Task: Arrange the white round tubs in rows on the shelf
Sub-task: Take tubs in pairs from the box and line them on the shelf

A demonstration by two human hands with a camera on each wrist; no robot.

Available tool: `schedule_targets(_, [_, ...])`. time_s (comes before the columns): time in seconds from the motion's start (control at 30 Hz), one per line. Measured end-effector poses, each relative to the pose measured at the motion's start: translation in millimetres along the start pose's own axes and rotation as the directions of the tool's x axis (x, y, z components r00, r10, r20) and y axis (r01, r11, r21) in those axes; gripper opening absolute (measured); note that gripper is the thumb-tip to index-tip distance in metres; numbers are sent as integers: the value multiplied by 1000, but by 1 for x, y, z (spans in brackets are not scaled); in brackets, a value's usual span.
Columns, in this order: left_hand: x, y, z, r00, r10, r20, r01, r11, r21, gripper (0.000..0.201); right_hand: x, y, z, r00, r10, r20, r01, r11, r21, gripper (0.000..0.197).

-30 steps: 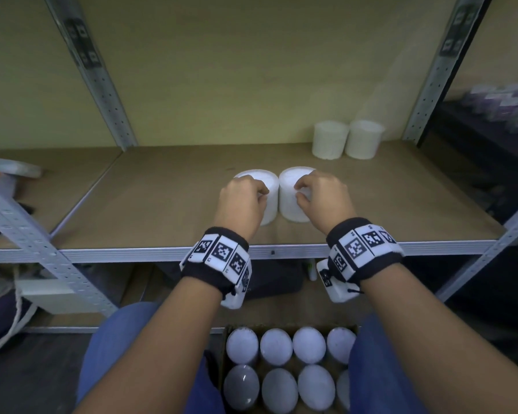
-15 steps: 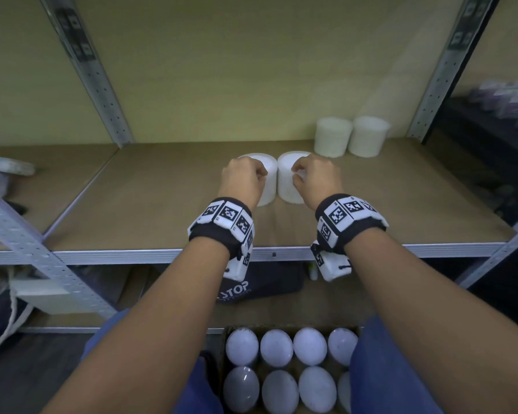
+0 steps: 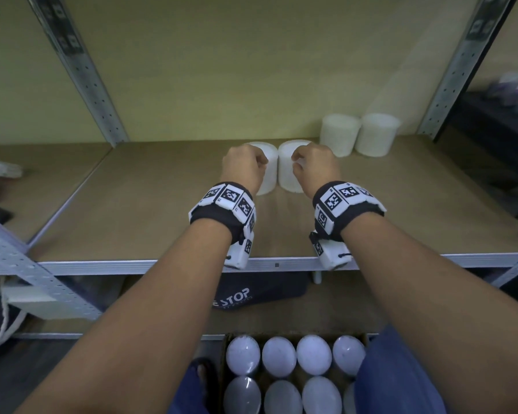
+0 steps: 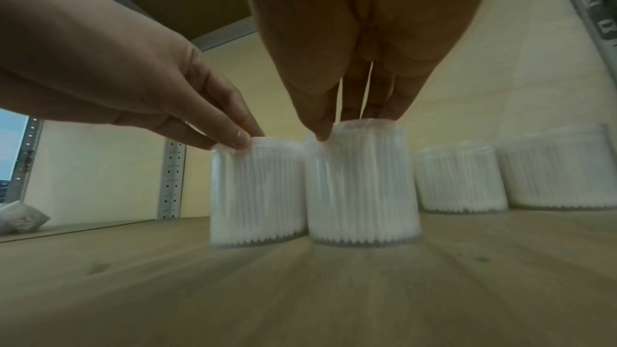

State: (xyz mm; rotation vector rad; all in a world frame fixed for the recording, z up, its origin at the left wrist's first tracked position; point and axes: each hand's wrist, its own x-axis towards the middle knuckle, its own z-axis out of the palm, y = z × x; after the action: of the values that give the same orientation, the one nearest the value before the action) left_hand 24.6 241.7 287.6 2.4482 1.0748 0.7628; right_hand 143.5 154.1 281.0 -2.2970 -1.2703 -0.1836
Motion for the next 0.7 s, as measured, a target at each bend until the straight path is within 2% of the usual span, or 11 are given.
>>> schedule_targets(0.17, [22,-6,9,1000,-3,-1,3,1000,-23,21,21,7,4,999,8,31,-7,1000,-12,30])
schedule_targets(0.7, [92,-8,41,1000,-9,-3,8,998,-60,20,88,27,27,1000,9,8,-9,999,-51,29])
